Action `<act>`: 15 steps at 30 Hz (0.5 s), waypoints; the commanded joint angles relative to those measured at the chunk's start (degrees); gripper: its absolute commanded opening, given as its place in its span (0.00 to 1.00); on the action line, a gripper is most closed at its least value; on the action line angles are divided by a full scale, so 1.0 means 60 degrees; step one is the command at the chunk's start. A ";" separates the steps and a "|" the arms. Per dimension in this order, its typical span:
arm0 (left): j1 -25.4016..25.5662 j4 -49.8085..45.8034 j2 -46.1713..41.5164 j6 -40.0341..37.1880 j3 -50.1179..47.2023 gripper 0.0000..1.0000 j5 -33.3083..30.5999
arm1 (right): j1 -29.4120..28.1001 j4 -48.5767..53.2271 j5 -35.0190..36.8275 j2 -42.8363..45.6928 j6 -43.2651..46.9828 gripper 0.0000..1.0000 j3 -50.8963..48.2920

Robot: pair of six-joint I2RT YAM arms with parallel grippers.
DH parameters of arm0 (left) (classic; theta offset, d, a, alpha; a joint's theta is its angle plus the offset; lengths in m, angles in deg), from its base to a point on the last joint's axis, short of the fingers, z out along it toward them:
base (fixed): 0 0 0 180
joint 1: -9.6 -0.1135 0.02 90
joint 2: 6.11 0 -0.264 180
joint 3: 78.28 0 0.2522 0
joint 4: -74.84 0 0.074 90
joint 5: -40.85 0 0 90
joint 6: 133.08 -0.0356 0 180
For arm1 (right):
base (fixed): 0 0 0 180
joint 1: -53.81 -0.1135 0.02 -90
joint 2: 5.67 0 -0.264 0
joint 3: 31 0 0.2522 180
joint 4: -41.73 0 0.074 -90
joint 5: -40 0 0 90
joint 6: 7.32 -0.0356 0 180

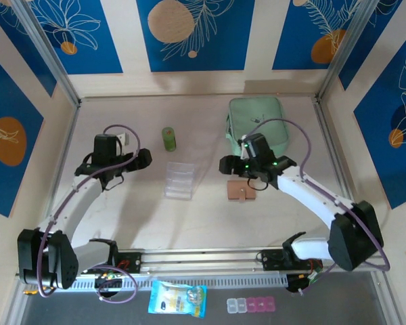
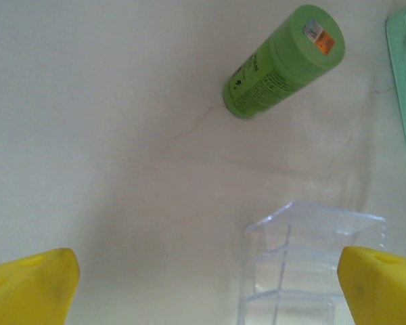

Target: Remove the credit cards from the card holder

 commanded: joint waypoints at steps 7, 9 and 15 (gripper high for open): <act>0.0015 -0.2959 -0.0405 -0.1078 0.1603 1.00 0.0192 | -0.1919 0.1126 0.0762 -0.1768 -0.1536 0.67 0.1497; 0.0023 -0.3133 -0.0390 -0.1511 0.1694 1.00 -0.0190 | -0.2193 0.1405 0.1055 -0.2268 -0.1745 0.60 0.2026; 0.0005 -0.2637 -0.0374 -0.2092 0.1281 1.00 -0.0759 | -0.2606 0.2267 0.1534 -0.3770 -0.2235 0.48 0.3615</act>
